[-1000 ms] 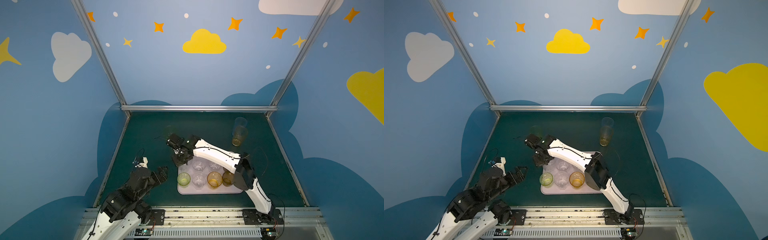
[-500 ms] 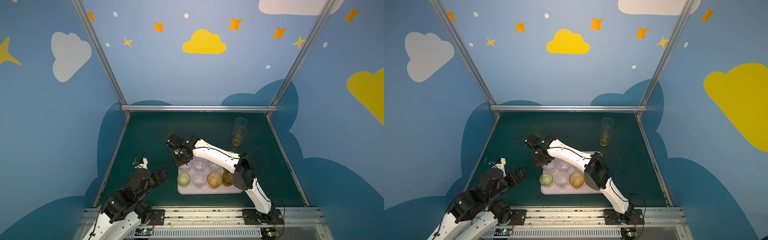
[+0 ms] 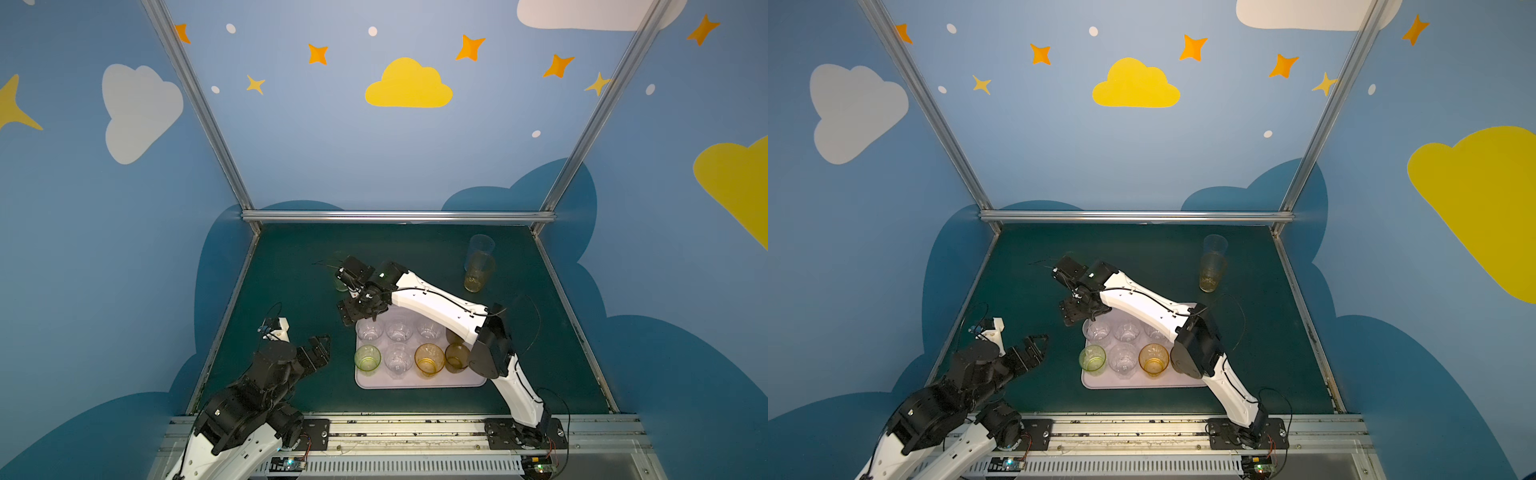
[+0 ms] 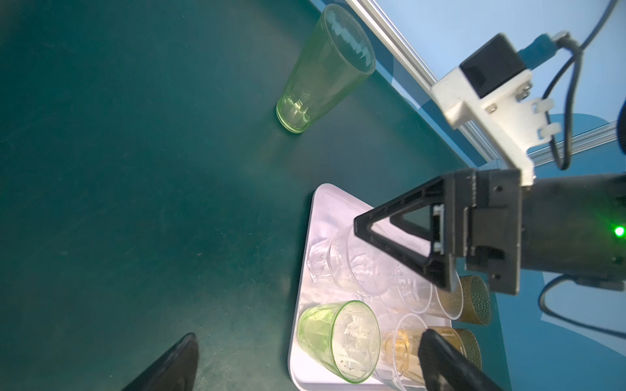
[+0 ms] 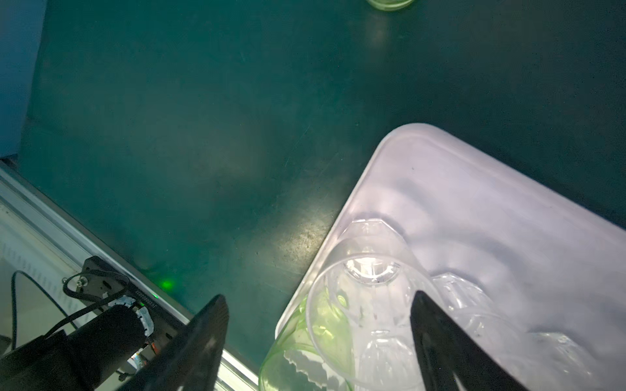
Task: Place the glasses into the tray
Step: Place the glass on the tray, then pick up the glass from the top-left of the table.
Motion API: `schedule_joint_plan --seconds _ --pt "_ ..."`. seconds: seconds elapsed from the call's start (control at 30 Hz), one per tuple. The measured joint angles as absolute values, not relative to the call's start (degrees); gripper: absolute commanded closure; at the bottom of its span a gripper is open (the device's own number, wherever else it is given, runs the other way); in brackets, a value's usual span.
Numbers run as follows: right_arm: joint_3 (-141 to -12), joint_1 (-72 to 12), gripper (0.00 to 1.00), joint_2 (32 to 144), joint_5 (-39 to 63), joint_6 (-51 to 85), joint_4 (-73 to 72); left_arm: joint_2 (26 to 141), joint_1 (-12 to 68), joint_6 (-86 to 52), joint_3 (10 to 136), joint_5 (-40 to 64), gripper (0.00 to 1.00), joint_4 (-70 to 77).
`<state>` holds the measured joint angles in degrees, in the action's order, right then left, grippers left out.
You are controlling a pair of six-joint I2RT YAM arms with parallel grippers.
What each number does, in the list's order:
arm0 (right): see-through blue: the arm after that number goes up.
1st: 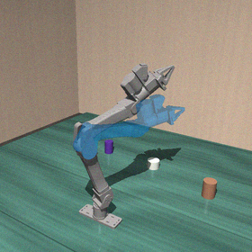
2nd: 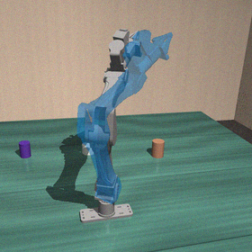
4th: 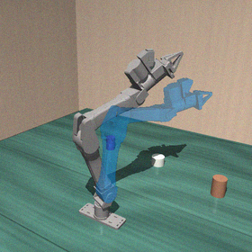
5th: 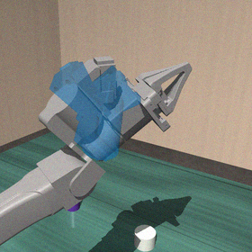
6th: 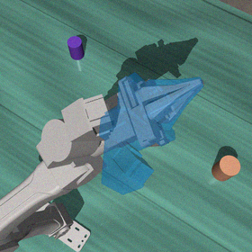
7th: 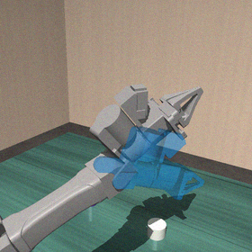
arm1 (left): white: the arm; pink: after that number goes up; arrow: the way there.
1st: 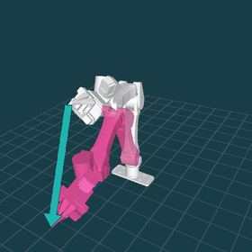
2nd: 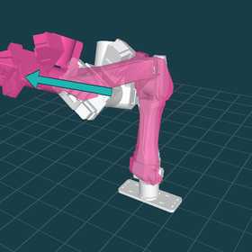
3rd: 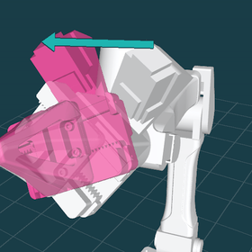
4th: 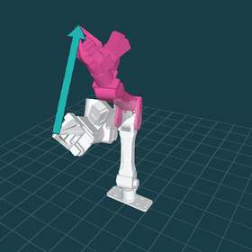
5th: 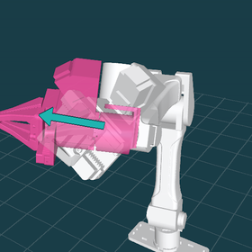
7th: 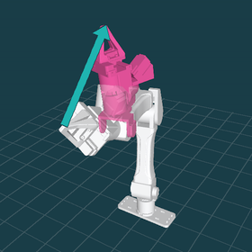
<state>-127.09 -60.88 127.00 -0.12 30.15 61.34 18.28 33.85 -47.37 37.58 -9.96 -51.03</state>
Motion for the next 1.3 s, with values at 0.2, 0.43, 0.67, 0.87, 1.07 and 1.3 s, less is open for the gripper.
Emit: schedule_joint_plan --seconds 0.2,0.43,0.67,0.87,1.07,1.3 --pt "-121.78 -57.36 0.13 118.45 -2.59 28.47 57.91 19.49 33.85 -47.18 38.22 -10.57 0.0 -51.07" --pt "-105.38 -54.08 0.13 103.79 -3.4 27.29 50.17 19.88 33.85 -47.59 41.06 -11.31 0.0 -51.03" --pt "-89.14 -51.31 0.13 90.41 -1.41 26.55 44.42 25.67 33.76 -47.42 43.07 -11.35 0.0 -49.32" --pt "-79.81 -48.21 0.13 77.25 0.54 25.96 42.09 34.83 33.76 -46.89 46.85 -12.53 0.0 -45.08" --pt "-72.73 -44.58 0.13 65.41 2.46 24.93 40.27 41.93 33.76 -45.28 50.41 -15.97 0.0 -41.76" --pt "-66.48 -41.21 0.13 58.04 3.75 23.51 39.66 48.31 30.3 -42.11 56.05 -19.2 0.0 -39.4"
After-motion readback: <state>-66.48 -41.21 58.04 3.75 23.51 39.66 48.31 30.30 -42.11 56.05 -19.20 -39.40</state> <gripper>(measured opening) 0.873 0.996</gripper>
